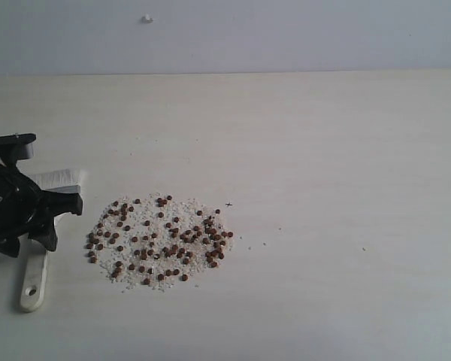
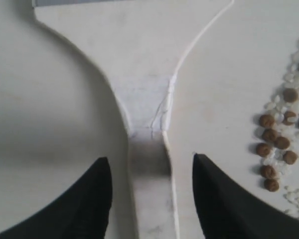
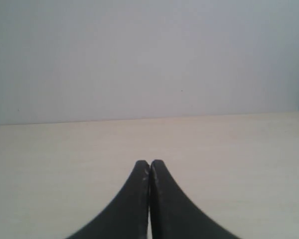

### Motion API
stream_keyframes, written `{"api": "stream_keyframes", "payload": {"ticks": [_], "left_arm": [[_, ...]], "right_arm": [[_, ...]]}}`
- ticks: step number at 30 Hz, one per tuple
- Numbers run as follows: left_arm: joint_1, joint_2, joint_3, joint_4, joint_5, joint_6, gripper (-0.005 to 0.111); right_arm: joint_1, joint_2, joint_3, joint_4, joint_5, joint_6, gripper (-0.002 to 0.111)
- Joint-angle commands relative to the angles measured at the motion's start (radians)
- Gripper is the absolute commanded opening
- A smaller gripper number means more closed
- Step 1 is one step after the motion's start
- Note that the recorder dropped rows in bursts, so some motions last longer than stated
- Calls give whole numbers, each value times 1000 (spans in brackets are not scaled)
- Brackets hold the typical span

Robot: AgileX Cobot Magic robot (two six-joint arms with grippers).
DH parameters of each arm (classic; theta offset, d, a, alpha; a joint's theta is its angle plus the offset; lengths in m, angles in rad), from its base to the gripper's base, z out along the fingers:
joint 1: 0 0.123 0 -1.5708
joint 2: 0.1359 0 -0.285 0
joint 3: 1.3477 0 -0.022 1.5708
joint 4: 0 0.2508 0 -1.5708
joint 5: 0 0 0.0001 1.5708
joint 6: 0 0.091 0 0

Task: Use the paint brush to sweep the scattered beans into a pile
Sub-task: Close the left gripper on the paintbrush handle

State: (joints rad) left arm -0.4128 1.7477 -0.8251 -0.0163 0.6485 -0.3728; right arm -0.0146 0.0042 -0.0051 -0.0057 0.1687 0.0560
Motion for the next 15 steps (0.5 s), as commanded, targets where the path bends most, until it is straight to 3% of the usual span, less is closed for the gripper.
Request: {"api": "stream_keyframes", "payload": {"ticks": [1,15], "left_arm": [[-7,27,2,-3,-4,-7,49],[-7,62,11,-3,-58,-7,49]], "right_arm": [[-5,-4,5,-1,-14,-1,0],[-5,-4,5,-1,-14,-1,0]]}}
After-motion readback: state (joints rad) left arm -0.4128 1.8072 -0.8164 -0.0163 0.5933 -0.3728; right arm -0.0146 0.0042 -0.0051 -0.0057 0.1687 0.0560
